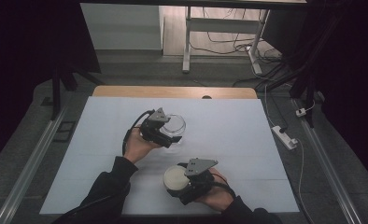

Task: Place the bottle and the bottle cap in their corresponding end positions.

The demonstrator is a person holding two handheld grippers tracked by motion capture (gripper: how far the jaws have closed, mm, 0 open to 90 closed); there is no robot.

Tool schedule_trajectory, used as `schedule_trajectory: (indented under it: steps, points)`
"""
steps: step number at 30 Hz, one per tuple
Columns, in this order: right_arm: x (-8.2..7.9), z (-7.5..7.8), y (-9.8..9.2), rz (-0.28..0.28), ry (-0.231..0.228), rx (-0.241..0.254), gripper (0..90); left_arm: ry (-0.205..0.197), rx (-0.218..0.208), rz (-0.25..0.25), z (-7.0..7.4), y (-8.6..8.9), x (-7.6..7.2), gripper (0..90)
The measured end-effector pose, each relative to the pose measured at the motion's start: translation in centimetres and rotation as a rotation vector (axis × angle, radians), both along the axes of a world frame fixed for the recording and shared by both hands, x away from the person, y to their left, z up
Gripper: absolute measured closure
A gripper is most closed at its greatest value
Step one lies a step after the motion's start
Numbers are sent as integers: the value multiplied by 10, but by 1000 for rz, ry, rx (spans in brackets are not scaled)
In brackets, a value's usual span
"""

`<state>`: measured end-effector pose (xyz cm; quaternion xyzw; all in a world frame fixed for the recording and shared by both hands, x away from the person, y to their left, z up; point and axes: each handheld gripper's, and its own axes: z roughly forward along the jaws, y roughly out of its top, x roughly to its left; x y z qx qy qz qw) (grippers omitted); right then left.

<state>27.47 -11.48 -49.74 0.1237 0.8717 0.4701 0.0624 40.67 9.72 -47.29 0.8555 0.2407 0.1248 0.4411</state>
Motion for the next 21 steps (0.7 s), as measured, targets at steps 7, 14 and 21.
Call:
schedule_trajectory:
  steps: [7,14,21]
  points:
    - [3,-8,5,8,-12,-23,75,10,10,11,-8,-3,9,73]
    - [7,-16,7,5,-9,-44,76,14,2,28,-16,-6,18,73]
    - [12,-24,8,-4,6,-66,76,18,12,41,-23,-9,27,73]
